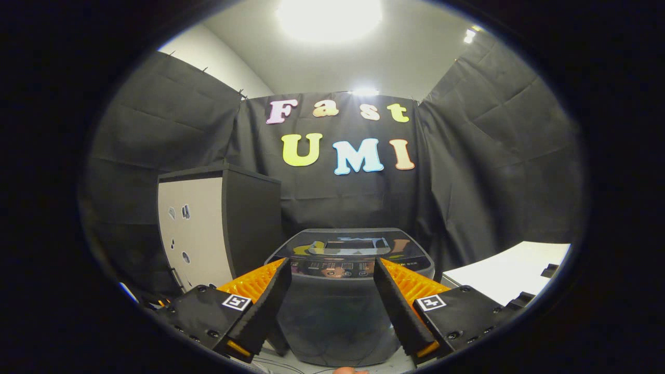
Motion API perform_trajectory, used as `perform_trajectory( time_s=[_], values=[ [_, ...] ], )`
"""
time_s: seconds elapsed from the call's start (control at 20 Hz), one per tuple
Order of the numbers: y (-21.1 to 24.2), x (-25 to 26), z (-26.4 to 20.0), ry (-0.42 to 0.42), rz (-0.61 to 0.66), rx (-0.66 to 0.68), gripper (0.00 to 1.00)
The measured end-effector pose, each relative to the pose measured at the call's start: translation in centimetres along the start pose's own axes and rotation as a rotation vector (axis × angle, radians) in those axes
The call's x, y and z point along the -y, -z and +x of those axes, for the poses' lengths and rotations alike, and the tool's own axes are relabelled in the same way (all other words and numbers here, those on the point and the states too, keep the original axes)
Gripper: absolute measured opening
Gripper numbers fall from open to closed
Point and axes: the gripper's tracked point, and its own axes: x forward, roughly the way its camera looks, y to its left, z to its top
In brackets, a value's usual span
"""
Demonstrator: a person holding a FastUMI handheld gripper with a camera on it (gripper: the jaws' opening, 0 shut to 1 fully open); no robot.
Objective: Put the clothes into the washing machine and then close the washing machine lid.
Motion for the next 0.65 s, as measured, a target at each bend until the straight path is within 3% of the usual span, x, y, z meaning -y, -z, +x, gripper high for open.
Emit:
perform_trajectory(
  time_s=[0.1,0.65],
  values=[
    [0.3,1.2,-0.4,0.028,-0.014,0.005,0.99],
    [1.1,2.2,-0.5,0.014,0.011,-0.032,0.98]
  ],
)
